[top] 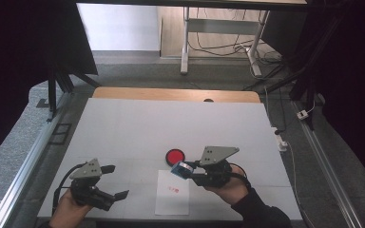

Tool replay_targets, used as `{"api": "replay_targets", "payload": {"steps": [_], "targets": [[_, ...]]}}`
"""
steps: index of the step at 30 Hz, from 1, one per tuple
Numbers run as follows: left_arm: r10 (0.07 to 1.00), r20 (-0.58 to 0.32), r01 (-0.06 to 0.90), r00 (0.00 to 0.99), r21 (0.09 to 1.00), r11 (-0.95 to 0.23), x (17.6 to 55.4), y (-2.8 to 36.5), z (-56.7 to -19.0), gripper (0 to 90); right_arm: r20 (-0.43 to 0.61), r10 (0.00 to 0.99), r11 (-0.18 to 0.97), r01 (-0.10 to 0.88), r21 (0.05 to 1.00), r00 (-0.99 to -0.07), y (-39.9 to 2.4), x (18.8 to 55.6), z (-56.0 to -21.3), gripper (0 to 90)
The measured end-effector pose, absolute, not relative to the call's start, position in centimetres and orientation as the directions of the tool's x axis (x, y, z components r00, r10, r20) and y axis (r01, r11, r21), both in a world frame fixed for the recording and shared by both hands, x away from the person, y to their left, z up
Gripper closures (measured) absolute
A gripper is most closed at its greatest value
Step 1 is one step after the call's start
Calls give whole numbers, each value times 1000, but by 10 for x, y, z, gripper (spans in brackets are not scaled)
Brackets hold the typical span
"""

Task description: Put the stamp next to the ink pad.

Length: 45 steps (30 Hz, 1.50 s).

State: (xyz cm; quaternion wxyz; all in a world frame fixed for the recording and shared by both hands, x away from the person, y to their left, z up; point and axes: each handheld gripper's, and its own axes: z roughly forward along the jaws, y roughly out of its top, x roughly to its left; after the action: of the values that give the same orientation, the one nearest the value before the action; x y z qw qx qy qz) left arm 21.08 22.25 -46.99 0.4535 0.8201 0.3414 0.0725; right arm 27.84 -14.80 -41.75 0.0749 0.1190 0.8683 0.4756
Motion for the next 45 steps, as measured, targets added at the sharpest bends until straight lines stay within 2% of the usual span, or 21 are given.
{"api": "replay_targets", "payload": {"steps": [10, 23, 45], "targets": [[676, -214, 538, 705, 783, -313, 196, 244, -477, 0, -8, 334, 519, 176, 837, -942, -157, 282, -419, 706], [738, -189, 555, 648, 781, -286, 183, 259, -477, 0, -7, 407, 519, 226, 825, -913, -171, 287, -421, 706], [803, -142, 613, 579, 725, -314, 181, 264, -477, 0, -53, 526, 553, 294, 780, -849, -198, 303, -434, 706]]}}
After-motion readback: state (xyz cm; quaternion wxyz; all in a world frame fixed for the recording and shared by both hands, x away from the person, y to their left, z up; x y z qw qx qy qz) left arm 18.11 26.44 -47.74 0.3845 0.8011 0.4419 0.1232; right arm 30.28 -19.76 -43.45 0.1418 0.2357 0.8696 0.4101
